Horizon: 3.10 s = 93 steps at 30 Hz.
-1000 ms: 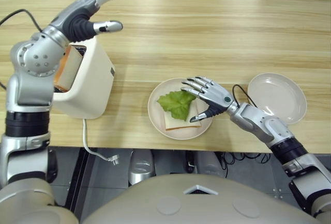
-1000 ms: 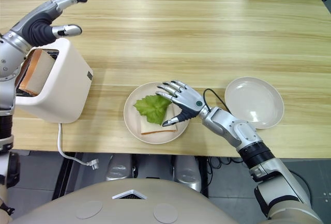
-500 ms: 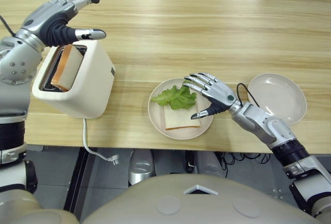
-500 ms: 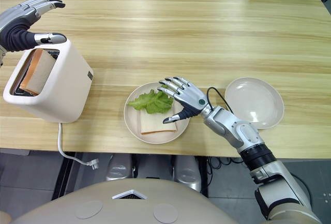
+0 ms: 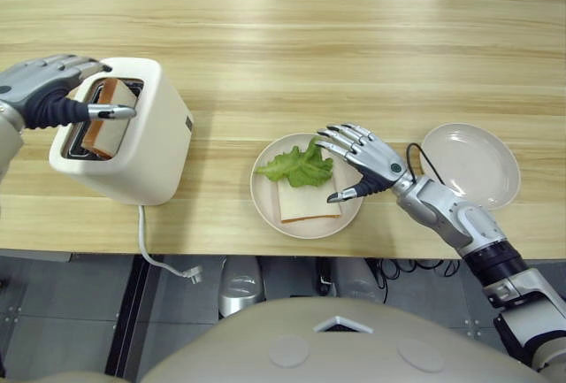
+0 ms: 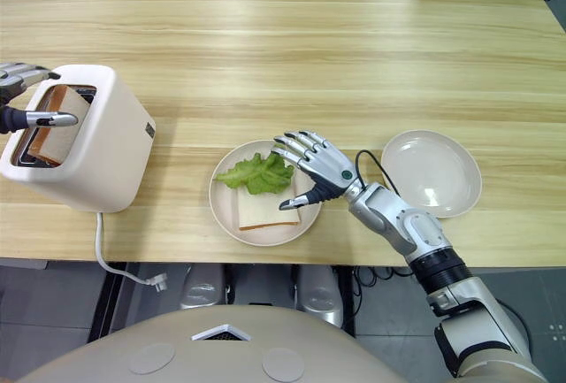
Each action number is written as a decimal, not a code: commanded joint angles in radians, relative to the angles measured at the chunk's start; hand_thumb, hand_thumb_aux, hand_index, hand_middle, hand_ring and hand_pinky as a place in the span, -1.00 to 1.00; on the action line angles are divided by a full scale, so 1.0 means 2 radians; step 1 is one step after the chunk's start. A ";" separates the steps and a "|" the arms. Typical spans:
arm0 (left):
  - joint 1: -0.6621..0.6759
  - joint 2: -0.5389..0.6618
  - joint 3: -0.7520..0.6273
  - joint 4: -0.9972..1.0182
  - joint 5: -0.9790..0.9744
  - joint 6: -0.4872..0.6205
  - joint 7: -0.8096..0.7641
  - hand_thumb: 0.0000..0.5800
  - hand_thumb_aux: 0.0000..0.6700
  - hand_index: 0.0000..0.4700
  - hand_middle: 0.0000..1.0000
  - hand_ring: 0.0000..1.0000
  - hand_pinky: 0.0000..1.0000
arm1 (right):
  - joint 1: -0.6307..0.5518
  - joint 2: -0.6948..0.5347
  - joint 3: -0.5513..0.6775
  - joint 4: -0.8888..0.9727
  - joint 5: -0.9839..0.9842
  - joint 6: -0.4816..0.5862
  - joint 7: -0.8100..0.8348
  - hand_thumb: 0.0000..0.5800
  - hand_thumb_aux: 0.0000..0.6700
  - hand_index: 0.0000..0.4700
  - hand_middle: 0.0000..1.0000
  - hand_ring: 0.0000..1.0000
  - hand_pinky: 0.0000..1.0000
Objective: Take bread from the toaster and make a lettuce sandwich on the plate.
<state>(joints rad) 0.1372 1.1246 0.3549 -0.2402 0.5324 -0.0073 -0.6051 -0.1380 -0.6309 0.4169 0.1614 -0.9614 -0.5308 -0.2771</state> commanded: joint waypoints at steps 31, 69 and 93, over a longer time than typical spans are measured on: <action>0.039 -0.032 0.041 -0.015 -0.021 -0.001 -0.003 -1.00 -1.00 -1.00 -1.00 -1.00 -1.00 | -0.068 -0.010 0.095 0.097 -0.184 0.125 -0.161 0.92 0.60 0.57 -1.00 -1.00 -1.00; 0.012 -0.051 0.003 0.010 -0.019 -0.020 0.019 -1.00 -1.00 -1.00 -1.00 -1.00 -1.00 | -0.067 -0.008 0.114 0.060 -0.170 0.113 -0.137 -0.80 -0.90 -0.90 -1.00 -1.00 -1.00; 0.004 -0.062 -0.008 0.001 -0.026 -0.027 0.021 -1.00 -1.00 -1.00 -1.00 -1.00 -1.00 | -0.076 0.001 0.134 0.075 -0.169 0.109 -0.143 1.00 1.00 0.96 -1.00 -1.00 -1.00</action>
<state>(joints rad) 0.1510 1.0044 0.3574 -0.2453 0.4937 -0.0574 -0.5615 -0.2911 -0.6245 0.6903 0.3288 -1.3116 -0.3059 -0.5645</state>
